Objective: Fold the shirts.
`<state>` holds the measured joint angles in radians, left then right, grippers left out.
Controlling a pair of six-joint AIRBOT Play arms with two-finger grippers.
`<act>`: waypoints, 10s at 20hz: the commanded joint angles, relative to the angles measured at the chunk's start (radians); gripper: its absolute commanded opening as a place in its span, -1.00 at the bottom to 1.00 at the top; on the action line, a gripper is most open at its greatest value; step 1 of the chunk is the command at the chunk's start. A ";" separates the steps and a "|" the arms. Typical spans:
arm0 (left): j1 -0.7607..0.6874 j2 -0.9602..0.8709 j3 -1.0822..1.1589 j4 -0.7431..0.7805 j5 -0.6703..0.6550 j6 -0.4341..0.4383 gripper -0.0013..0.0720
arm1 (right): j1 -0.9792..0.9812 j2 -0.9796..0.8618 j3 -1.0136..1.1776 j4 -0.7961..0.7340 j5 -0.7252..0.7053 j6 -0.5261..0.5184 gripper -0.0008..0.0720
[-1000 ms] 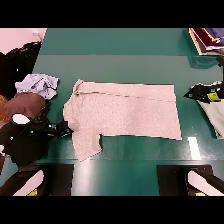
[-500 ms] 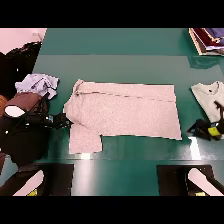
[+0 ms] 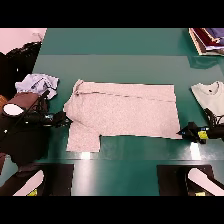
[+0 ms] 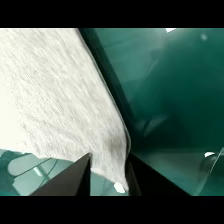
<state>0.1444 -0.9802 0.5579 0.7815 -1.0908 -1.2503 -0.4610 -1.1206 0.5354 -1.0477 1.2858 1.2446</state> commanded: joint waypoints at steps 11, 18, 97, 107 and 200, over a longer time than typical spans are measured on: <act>0.001 0.365 -0.015 0.336 -0.402 -0.159 -0.91 | 0.126 0.341 0.009 -0.237 0.238 0.042 -0.94; 0.001 0.381 0.113 0.255 -0.235 -0.190 -0.91 | 0.127 0.451 0.070 -0.154 0.248 0.085 -0.94; -0.547 -0.736 1.050 0.219 0.004 -0.190 -0.91 | 0.925 -0.407 1.265 0.270 0.136 0.062 -0.94; -0.094 -0.353 1.050 0.351 -0.061 -0.189 -0.90 | 1.407 -0.637 1.265 0.262 -0.544 -0.018 0.31; -0.537 -0.299 0.623 0.005 0.164 -0.047 -0.90 | 0.024 -0.407 1.011 0.315 -0.129 -0.014 -0.94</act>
<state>-0.3119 -1.2797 1.1801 0.7849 -1.0554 -1.2675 -0.2600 -1.5585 1.5448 -0.7189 1.1759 1.2320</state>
